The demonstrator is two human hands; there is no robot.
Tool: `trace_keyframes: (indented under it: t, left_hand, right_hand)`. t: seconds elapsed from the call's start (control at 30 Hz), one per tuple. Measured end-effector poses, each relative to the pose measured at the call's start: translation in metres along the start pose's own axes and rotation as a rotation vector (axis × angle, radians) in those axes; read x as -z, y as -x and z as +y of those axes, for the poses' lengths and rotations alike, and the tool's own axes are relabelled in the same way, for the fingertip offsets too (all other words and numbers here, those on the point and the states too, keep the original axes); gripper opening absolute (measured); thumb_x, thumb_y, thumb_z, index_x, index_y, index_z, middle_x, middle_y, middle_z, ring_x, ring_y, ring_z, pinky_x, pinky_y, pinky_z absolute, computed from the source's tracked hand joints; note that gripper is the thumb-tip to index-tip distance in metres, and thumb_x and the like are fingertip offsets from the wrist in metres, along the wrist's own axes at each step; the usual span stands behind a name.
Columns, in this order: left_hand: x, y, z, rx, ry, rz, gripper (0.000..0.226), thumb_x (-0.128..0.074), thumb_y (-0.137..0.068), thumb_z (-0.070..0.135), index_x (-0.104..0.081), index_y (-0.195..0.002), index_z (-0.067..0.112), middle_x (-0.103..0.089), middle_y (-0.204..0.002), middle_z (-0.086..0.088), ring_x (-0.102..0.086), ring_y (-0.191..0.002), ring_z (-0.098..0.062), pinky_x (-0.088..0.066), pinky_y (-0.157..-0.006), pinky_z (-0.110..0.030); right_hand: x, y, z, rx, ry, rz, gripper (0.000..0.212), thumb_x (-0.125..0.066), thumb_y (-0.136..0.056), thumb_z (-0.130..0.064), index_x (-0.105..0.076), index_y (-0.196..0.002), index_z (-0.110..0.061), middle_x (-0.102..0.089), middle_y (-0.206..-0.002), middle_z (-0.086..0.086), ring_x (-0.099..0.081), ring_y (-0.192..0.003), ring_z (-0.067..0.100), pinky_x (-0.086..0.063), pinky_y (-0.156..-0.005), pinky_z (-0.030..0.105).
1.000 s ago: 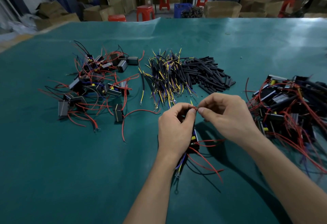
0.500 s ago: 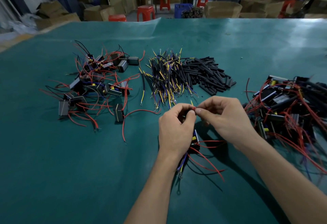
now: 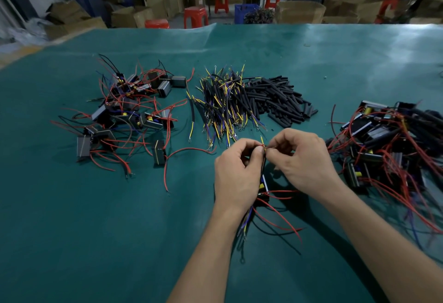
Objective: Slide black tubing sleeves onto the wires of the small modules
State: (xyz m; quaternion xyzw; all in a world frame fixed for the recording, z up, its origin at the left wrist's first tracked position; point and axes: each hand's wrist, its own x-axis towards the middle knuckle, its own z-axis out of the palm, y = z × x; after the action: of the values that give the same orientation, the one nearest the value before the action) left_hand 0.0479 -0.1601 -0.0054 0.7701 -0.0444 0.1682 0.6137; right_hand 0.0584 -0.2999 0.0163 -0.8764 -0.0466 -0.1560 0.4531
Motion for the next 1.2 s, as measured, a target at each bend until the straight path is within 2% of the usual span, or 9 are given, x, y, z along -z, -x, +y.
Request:
trace_keyframes:
  t: [0.17,0.27,0.37,0.53,0.77,0.83,0.9,1.0,1.2]
  left_hand:
    - [0.001,-0.001,0.001,0.011,0.036,0.021,0.011,-0.065,-0.095,0.012,-0.07,-0.086,0.016,-0.072,-0.077,0.003,-0.065,-0.07,-0.017,-0.055,-0.07,-0.031]
    - [0.001,-0.001,0.002,-0.002,0.045,0.034,0.012,-0.066,-0.094,0.01,-0.072,-0.086,0.017,-0.071,-0.076,0.008,-0.064,-0.071,-0.009,-0.05,-0.07,-0.021]
    - [0.002,-0.002,0.001,0.011,0.092,0.027,0.012,-0.067,-0.093,0.008,-0.072,-0.086,0.017,-0.07,-0.075,0.01,-0.062,-0.07,-0.003,-0.049,-0.071,-0.02]
    - [0.003,-0.002,0.0,0.005,0.153,0.017,0.013,-0.068,-0.092,0.008,-0.073,-0.085,0.018,-0.071,-0.076,0.007,-0.062,-0.071,-0.005,-0.05,-0.072,-0.024]
    - [0.003,-0.002,0.0,0.017,0.183,0.024,0.009,-0.066,-0.088,0.017,-0.075,-0.085,0.018,-0.072,-0.077,0.01,-0.062,-0.072,-0.002,-0.049,-0.072,-0.019]
    - [0.003,-0.001,0.001,0.028,0.19,0.022,0.009,-0.067,-0.087,0.019,-0.076,-0.084,0.019,-0.073,-0.077,0.011,-0.063,-0.073,-0.001,-0.05,-0.074,-0.021]
    - [0.003,-0.001,0.002,0.045,0.194,0.022,0.01,-0.067,-0.087,0.021,-0.076,-0.083,0.02,-0.074,-0.078,0.01,-0.065,-0.074,-0.002,-0.053,-0.076,-0.025]
    - [0.003,-0.002,0.002,0.044,0.182,0.028,0.01,-0.067,-0.087,0.017,-0.076,-0.083,0.02,-0.074,-0.079,0.01,-0.066,-0.075,-0.002,-0.053,-0.077,-0.023]
    - [0.005,-0.002,0.001,0.026,0.153,0.018,0.011,-0.07,-0.091,0.01,-0.075,-0.083,0.017,-0.07,-0.073,0.014,-0.06,-0.069,-0.001,-0.048,-0.07,-0.021]
  right_hand:
    - [0.006,-0.004,0.003,-0.107,-0.238,-0.007,0.016,-0.078,-0.078,-0.006,-0.075,-0.072,-0.02,-0.071,-0.062,0.003,-0.062,-0.052,0.011,-0.05,-0.055,0.025]
    - [0.011,-0.002,0.0,0.012,-0.208,0.001,0.016,-0.083,-0.076,-0.008,-0.077,-0.073,-0.022,-0.073,-0.066,0.0,-0.065,-0.057,0.01,-0.054,-0.059,0.026]
    - [0.007,0.003,-0.005,0.19,-0.01,0.107,0.018,-0.085,-0.076,-0.009,-0.078,-0.074,-0.025,-0.073,-0.069,-0.014,-0.066,-0.058,0.002,-0.05,-0.06,0.015]
    - [0.005,0.006,-0.006,0.15,-0.051,0.11,0.011,-0.086,-0.078,-0.012,-0.081,-0.078,-0.021,-0.074,-0.067,-0.01,-0.07,-0.062,0.008,-0.06,-0.064,0.031]
    - [0.005,0.005,-0.006,0.147,-0.088,0.067,0.008,-0.082,-0.084,-0.019,-0.079,-0.079,-0.025,-0.073,-0.069,-0.013,-0.066,-0.062,0.003,-0.052,-0.064,0.02]
    - [0.007,0.004,-0.005,0.195,-0.041,0.072,0.013,-0.082,-0.084,-0.017,-0.077,-0.079,-0.028,-0.071,-0.069,-0.012,-0.064,-0.063,0.003,-0.049,-0.063,0.017]
    - [0.008,0.004,-0.007,0.275,0.039,0.078,0.011,-0.082,-0.084,-0.014,-0.076,-0.081,-0.023,-0.068,-0.072,-0.01,-0.064,-0.066,0.008,-0.05,-0.063,0.021]
    - [0.007,0.006,-0.008,0.363,0.125,0.085,0.007,-0.081,-0.085,-0.011,-0.076,-0.082,-0.016,-0.064,-0.074,-0.008,-0.061,-0.066,0.007,-0.048,-0.064,0.018]
    - [0.009,0.007,-0.009,0.52,0.245,0.102,0.003,-0.078,-0.088,-0.008,-0.076,-0.086,-0.009,-0.065,-0.078,0.001,-0.06,-0.07,0.022,-0.052,-0.066,0.038]
